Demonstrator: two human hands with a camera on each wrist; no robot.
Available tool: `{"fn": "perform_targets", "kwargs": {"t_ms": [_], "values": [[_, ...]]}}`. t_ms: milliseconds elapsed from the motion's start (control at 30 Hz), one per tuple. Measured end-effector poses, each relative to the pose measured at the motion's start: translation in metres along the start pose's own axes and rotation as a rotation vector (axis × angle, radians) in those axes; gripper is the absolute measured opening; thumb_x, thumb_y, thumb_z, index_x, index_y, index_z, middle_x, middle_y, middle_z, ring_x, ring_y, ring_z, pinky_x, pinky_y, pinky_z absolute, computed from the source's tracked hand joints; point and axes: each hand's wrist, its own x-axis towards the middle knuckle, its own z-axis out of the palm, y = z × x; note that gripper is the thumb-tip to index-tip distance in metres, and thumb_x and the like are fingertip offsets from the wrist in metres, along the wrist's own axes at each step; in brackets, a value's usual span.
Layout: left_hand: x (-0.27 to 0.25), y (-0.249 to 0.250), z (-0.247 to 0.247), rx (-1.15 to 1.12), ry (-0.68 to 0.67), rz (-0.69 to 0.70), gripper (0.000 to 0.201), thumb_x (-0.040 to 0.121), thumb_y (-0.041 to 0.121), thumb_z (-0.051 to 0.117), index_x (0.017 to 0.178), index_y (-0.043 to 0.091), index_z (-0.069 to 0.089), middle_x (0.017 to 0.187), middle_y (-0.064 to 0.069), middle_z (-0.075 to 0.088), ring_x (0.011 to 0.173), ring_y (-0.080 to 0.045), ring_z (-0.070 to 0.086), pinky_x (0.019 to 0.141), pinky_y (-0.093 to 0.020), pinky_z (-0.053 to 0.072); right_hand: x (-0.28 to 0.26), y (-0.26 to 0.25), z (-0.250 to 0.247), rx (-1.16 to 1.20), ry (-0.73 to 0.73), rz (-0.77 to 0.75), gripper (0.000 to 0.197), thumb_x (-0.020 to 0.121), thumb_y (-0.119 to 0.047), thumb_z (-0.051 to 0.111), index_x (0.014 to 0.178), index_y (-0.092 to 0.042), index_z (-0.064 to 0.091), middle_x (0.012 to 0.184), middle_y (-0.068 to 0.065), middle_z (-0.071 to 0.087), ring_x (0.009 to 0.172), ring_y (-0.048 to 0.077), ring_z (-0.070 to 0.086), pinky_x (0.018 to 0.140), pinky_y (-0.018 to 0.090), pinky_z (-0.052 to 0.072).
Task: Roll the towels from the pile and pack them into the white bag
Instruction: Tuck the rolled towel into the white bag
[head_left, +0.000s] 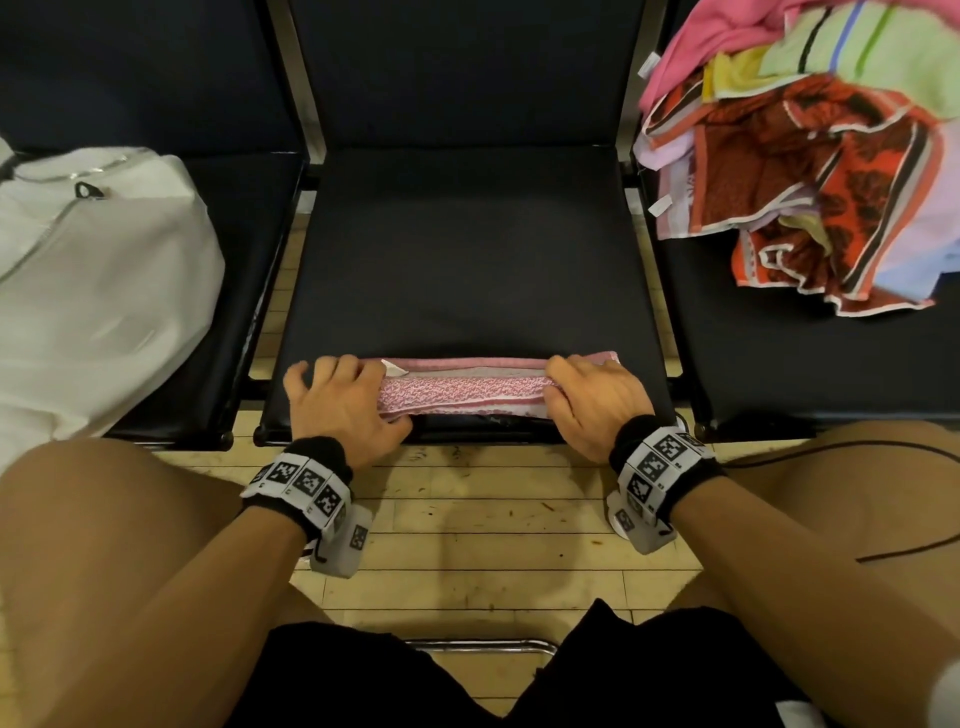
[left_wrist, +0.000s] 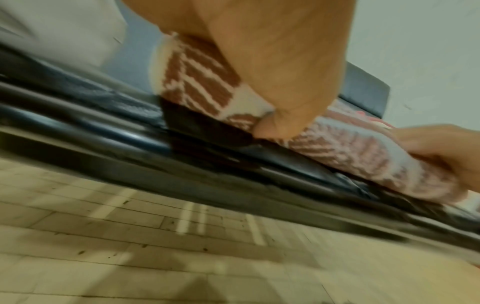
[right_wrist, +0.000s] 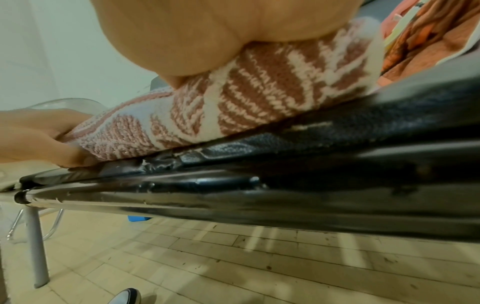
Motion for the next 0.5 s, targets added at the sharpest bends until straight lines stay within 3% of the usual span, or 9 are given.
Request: {"fn": "perform_targets", "kwargs": {"t_ms": [100, 200, 267, 367, 433, 500], "values": [[-0.008, 0.014, 0.001, -0.058, 0.048, 0.072, 0.061, 0.07, 0.042, 0.069, 0.126, 0.025, 0.053, 0.129, -0.003, 0.053, 0.123, -0.027, 0.044, 0.11, -0.055, 0.018, 0.003, -0.004, -0.007, -0.025, -0.049, -0.02, 0.025, 0.098, -0.038, 0.03, 0.095, -0.024, 0.051, 0.088, -0.005, 0.065, 0.068, 0.014, 0.055, 0.065, 0.034, 0.051], [-0.013, 0.032, 0.006, -0.12, 0.064, 0.244, 0.055, 0.076, 0.028, 0.07, 0.128, 0.022, 0.053, 0.125, -0.003, 0.06, 0.117, -0.025, 0.051, 0.109, -0.052, 0.026, 0.006, -0.005, -0.009, -0.005, -0.094, 0.014, 0.026, 0.097, -0.04, 0.03, 0.093, -0.025, 0.051, 0.083, -0.007, 0.065, 0.068, 0.013, 0.055, 0.067, 0.033, 0.051], [-0.01, 0.035, 0.005, -0.129, 0.043, 0.241, 0.049, 0.081, 0.031, 0.064, 0.128, 0.021, 0.055, 0.122, -0.001, 0.063, 0.114, -0.024, 0.055, 0.11, -0.05, 0.03, 0.008, -0.004, -0.007, 0.01, -0.067, 0.025, 0.026, 0.097, -0.041, 0.035, 0.101, -0.024, 0.054, 0.09, -0.007, 0.066, 0.076, 0.013, 0.054, 0.075, 0.034, 0.049], [-0.004, 0.031, 0.002, -0.134, 0.015, 0.22, 0.042, 0.082, 0.038, 0.052, 0.121, 0.023, 0.056, 0.113, 0.002, 0.065, 0.105, -0.021, 0.056, 0.108, -0.047, 0.03, 0.007, -0.006, -0.004, 0.028, 0.148, -0.012, 0.027, 0.093, -0.039, 0.054, 0.113, -0.021, 0.058, 0.108, -0.001, 0.063, 0.098, 0.02, 0.054, 0.087, 0.039, 0.042], [0.0, 0.03, -0.001, -0.144, -0.004, 0.226, 0.044, 0.08, 0.042, 0.046, 0.118, 0.023, 0.055, 0.106, 0.003, 0.064, 0.097, -0.021, 0.055, 0.102, -0.044, 0.031, 0.005, -0.009, 0.001, -0.035, 0.239, -0.077, 0.021, 0.089, -0.029, 0.066, 0.106, -0.017, 0.063, 0.109, 0.002, 0.063, 0.098, 0.024, 0.057, 0.085, 0.041, 0.044], [0.003, 0.029, -0.001, -0.14, -0.029, 0.23, 0.046, 0.08, 0.045, 0.043, 0.119, 0.024, 0.052, 0.1, 0.005, 0.064, 0.091, -0.02, 0.055, 0.097, -0.043, 0.033, -0.001, -0.011, 0.008, -0.074, 0.222, -0.143, 0.024, 0.084, -0.026, 0.073, 0.104, -0.015, 0.066, 0.106, 0.003, 0.066, 0.098, 0.025, 0.06, 0.088, 0.042, 0.045]]}}
